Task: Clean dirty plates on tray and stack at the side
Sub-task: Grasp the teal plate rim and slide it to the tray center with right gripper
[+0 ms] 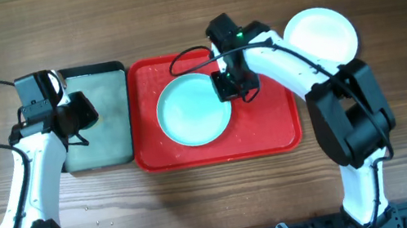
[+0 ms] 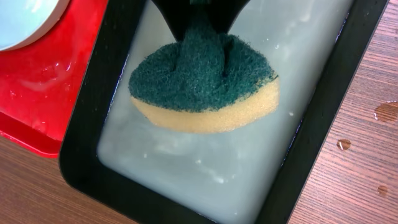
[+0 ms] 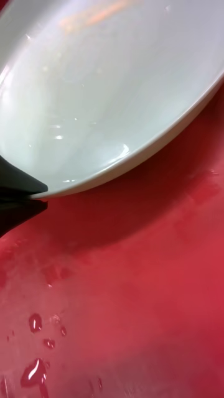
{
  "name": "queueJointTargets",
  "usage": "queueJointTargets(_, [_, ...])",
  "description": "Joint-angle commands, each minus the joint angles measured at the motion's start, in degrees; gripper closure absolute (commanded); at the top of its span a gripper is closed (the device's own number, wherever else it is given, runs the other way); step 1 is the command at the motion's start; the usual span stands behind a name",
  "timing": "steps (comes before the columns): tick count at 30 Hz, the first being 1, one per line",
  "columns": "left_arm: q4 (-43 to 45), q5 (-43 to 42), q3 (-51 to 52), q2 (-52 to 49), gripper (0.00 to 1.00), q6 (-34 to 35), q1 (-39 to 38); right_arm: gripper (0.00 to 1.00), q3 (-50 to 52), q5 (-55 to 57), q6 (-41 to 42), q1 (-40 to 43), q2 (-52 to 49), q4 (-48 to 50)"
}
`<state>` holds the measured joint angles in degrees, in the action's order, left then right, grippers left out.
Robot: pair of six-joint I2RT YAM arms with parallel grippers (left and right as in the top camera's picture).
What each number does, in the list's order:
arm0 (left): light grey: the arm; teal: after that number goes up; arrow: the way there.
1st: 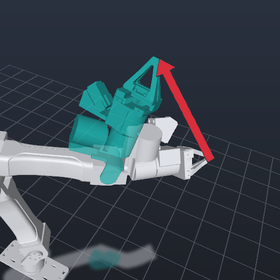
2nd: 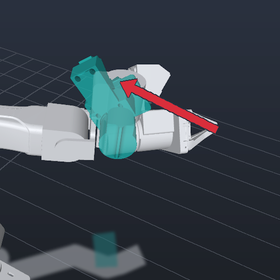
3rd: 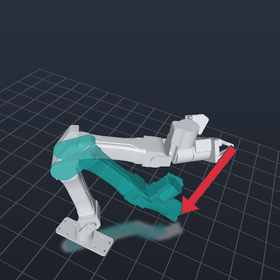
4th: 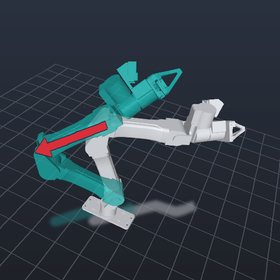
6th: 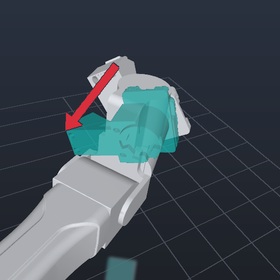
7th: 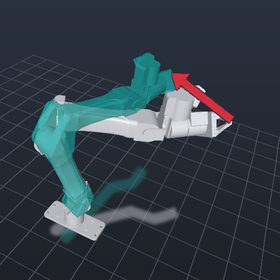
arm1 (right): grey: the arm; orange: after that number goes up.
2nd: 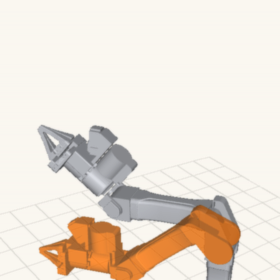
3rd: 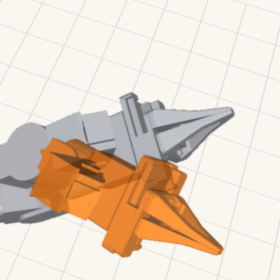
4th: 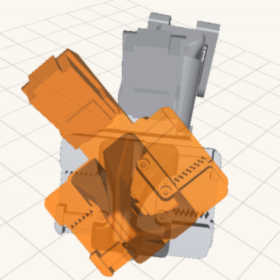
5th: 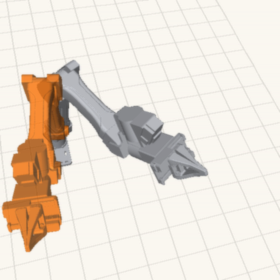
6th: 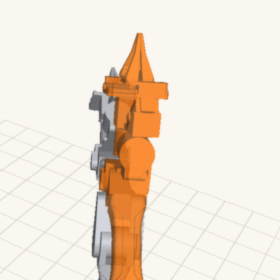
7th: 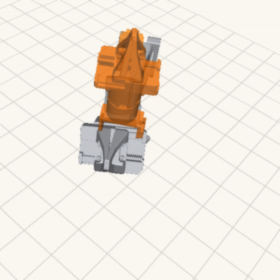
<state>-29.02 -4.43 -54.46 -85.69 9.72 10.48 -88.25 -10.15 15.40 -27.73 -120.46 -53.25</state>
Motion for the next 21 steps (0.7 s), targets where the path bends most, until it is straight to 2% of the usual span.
queueJointTargets(1, [0.4, -0.7, 0.2, 0.5, 0.96, -0.3, 0.2, 0.96, 0.3, 8.9, 1.2, -0.4, 1.0, 0.5])
queueJointTargets(9, [0.4, -0.7, 0.2, 0.5, 0.96, -0.3, 0.2, 0.96, 0.4, 12.5, 10.3, 0.0, 1.0, 0.1])
queueJointTargets(16, [0.6, -0.7, 0.2, 0.5, 0.96, -0.3, 0.2, 0.94, 0.6, 14.9, 9.8, 0.0, 0.9, 0.0])
queueJointTargets(17, [0.5, -0.7, 0.2, 0.5, 0.96, -0.3, 0.2, 0.87, 0.6, 14.9, 8.5, 0.0, 0.9, 0.1])
queueJointTargets(21, [1.9, 0.4, 0.1, 0.5, 0.96, -0.6, 0.2, 0.81, -1.5, 14.1, 3.0, 0.2, 1.5, -0.8])
